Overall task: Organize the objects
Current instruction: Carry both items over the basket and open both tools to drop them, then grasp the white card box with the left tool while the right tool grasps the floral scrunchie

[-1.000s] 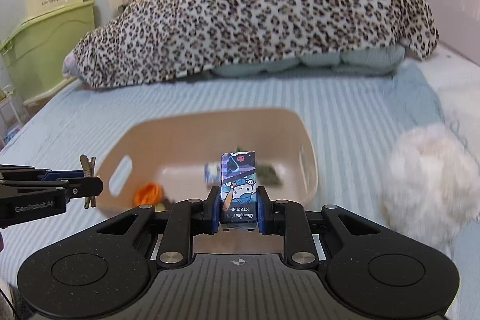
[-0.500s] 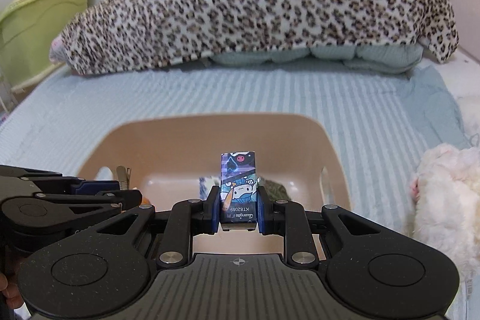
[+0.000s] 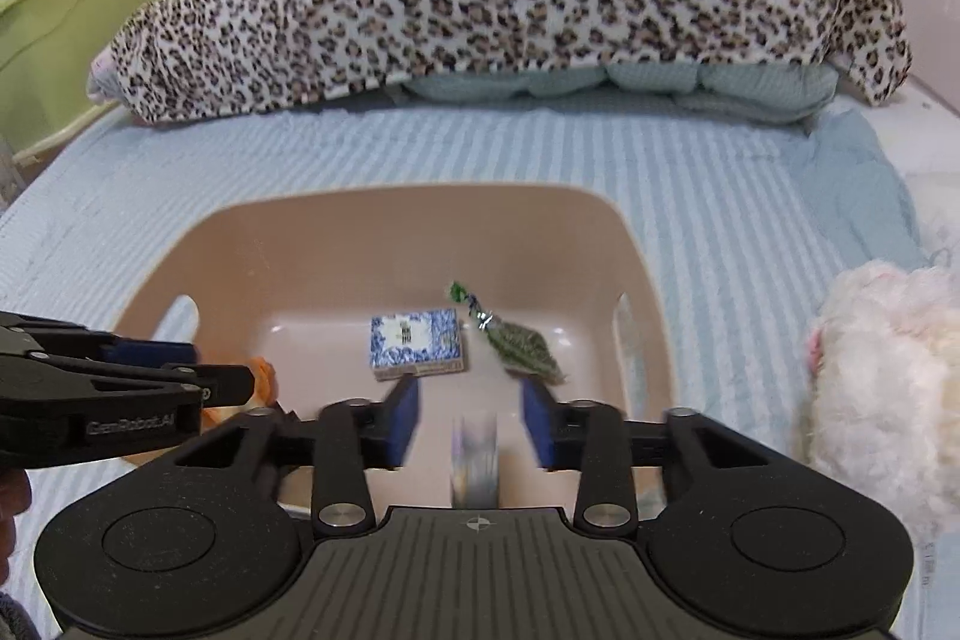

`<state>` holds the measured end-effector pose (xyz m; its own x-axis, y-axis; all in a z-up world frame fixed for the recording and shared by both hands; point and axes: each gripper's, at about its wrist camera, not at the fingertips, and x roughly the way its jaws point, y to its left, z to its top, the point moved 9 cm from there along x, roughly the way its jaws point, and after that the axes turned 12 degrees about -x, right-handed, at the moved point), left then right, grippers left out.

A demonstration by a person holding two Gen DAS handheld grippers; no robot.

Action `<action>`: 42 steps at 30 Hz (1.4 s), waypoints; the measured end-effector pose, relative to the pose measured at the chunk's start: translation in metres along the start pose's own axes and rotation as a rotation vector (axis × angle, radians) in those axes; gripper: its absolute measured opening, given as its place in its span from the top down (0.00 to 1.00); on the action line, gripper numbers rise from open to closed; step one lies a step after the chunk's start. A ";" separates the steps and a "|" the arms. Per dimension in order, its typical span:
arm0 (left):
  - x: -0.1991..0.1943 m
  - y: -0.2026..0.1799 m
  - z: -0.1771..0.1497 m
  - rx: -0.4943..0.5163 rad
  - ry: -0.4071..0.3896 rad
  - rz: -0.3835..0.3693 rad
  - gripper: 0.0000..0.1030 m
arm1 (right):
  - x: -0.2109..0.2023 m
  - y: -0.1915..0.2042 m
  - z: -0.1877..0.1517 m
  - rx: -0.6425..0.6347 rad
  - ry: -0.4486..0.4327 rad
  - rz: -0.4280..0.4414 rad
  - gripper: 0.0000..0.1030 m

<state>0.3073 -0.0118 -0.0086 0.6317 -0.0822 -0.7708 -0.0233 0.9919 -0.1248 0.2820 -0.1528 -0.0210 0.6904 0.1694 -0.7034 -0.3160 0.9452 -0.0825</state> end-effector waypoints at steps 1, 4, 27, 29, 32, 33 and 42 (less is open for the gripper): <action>-0.007 0.002 -0.001 0.007 -0.016 0.018 0.28 | -0.007 -0.001 -0.002 -0.001 -0.007 -0.002 0.45; -0.024 0.006 -0.009 0.018 -0.025 0.021 0.28 | -0.023 -0.004 -0.008 0.003 -0.016 -0.006 0.39; -0.010 0.029 -0.109 0.037 0.153 0.063 0.21 | -0.014 0.017 -0.115 0.037 0.221 0.085 0.28; -0.005 0.028 -0.114 0.029 0.170 0.056 0.21 | -0.011 0.020 -0.119 0.032 0.234 0.091 0.28; 0.001 0.025 -0.119 0.006 0.194 0.026 0.21 | -0.006 0.022 -0.122 0.027 0.244 0.096 0.27; 0.003 0.024 -0.119 -0.003 0.199 0.016 0.21 | -0.004 0.023 -0.122 0.028 0.246 0.101 0.27; 0.022 0.017 -0.122 -0.005 0.210 0.003 0.21 | 0.013 0.026 -0.123 0.061 0.256 0.139 0.27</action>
<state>0.2266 -0.0089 -0.1035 0.4564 -0.0980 -0.8843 -0.0291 0.9917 -0.1249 0.2022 -0.1601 -0.1191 0.4544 0.2296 -0.8607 -0.3507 0.9343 0.0641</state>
